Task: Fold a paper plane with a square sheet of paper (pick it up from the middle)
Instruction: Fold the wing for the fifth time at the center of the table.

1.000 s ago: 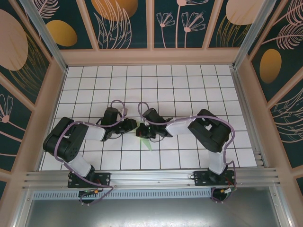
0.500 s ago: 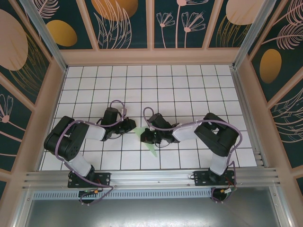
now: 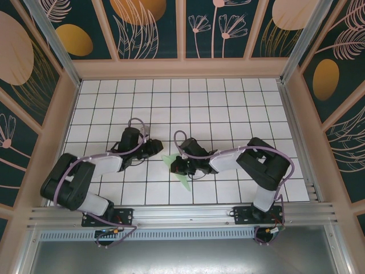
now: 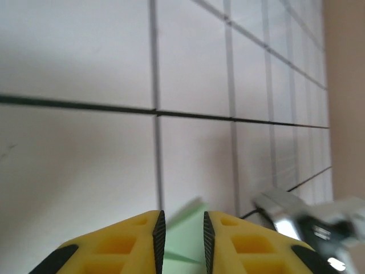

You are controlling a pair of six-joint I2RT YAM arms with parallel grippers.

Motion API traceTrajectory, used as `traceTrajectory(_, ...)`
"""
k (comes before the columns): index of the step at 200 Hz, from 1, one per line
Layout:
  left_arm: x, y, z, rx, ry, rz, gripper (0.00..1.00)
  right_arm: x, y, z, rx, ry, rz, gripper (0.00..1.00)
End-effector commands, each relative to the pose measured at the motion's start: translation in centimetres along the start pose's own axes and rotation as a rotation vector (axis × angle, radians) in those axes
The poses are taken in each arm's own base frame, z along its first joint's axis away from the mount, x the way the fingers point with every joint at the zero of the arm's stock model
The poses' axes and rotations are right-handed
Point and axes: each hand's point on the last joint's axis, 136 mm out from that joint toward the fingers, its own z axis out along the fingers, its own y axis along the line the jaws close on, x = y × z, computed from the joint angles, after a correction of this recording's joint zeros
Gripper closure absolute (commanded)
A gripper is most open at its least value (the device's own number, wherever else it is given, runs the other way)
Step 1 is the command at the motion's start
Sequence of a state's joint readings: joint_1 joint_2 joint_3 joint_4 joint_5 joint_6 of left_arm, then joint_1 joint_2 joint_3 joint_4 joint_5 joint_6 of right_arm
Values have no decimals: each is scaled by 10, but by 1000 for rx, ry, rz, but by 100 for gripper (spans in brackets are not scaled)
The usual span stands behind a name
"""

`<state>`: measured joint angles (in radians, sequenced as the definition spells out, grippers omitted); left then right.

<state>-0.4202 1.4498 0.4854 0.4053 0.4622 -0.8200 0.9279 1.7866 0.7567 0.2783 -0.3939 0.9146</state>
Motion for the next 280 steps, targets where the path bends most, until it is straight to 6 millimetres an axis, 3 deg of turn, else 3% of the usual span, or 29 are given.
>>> traceTrajectory(1, 10, -17, 1, 30, 48, 4, 71, -14, -1, 3, 32, -34, -12, 96)
traceTrajectory(15, 24, -21, 7, 57, 96, -6, 72, -17, 0, 3, 31, -44, -16, 96)
traceTrajectory(40, 37, -4, 17, 24, 130, -53, 73, -17, -1, 1, 27, -52, -15, 97)
traceTrajectory(99, 43, -8, 39, 57, 210, -49, 73, -12, -5, -2, 19, -52, -6, 97)
traceTrajectory(128, 50, 10, 47, -5, 229, -68, 74, -13, -4, -3, 13, -56, -9, 96)
traceTrajectory(142, 58, 33, 52, -81, 249, -93, 76, -12, -4, -3, 15, -56, -10, 96)
traceTrajectory(168, 62, 53, 52, -167, 237, -102, 79, -8, -5, -6, 9, -43, -10, 95)
traceTrajectory(215, 72, 79, 50, -262, 254, -115, 83, 23, -18, -19, 8, 1, 9, 93)
traceTrajectory(251, 74, 82, 51, -268, 254, -120, 84, 68, -39, -26, 60, 69, 4, 92)
traceTrajectory(280, 70, 77, 51, -254, 245, -107, 83, 88, -51, -33, 106, 95, -1, 92)
